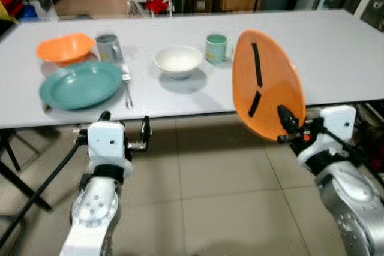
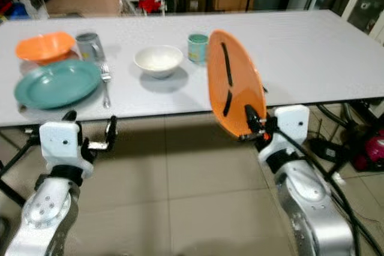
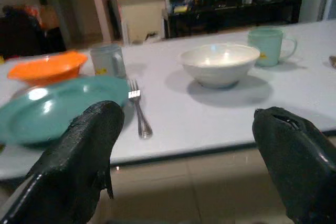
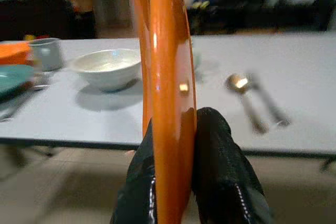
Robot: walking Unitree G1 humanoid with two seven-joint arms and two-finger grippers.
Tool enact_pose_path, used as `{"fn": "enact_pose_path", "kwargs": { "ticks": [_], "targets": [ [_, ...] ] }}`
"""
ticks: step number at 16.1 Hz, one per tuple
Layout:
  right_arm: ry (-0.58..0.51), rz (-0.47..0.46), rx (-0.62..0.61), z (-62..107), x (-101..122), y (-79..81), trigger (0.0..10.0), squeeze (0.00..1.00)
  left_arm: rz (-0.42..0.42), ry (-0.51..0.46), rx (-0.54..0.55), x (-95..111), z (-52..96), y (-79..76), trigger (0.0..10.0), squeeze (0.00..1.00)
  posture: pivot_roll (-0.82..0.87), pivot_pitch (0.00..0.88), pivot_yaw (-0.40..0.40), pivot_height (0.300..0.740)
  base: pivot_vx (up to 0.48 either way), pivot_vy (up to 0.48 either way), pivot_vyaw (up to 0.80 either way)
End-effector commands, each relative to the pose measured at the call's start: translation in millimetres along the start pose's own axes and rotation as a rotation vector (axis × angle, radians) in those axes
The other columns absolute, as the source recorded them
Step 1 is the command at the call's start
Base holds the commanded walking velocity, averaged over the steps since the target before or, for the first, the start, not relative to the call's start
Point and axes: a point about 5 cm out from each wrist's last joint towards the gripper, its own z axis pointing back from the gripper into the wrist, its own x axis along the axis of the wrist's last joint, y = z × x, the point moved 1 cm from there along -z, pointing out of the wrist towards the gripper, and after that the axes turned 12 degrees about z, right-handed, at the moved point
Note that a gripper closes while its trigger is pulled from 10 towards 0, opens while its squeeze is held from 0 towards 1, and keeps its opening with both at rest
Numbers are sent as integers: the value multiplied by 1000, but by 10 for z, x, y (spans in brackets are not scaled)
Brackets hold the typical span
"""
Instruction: Setting the table
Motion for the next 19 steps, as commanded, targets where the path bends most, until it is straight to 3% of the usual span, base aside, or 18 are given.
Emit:
{"fn": "enact_pose_path", "kwargs": {
  "ticks": [1, 4, 9, 11, 12, 15, 17, 19],
  "targets": [
    [-22, -75, 13, -19, 89, -40, 10000, 0, 21, -11, -8, 31, -12, -9, 10000, 0, -152, 17, 39, 740, 0, 0, 0],
    [25, -151, 18, -66, 65, -89, 10000, 0, 6, -4, -61, 28, -15, -45, 10000, 0, -154, 14, 41, 740, 0, 0, 0],
    [47, -305, 64, -237, 143, -72, 10000, 0, 11, -8, -128, 39, -31, -122, 10000, 0, -149, 8, 37, 740, 352, 0, -800],
    [46, -361, 107, -287, 182, -43, 10000, 0, 12, -7, -132, 39, -30, -127, 10000, 0, -148, 7, 37, 740, 396, 0, 0],
    [53, -430, 183, -337, 218, 28, 10000, 0, 12, -6, -136, 40, -22, -123, 10000, 0, -143, 8, 36, 740, 398, 0, 0],
    [62, -503, 316, -385, 301, 135, 10000, 0, 5, -4, -114, 54, 14, -60, 10000, 0, -134, 14, 39, 740, 398, 0, 0],
    [115, -426, 426, -368, 282, 250, 10000, 0, -6, 2, -87, 53, 69, 12, 10000, 0, -131, 19, 40, 740, 396, 0, 203],
    [155, -429, 521, -318, 241, 399, 10000, 0, -18, 10, -64, 60, 144, 76, 10000, 0, -112, 22, 36, 740, 398, 0, 800]
  ]
}}
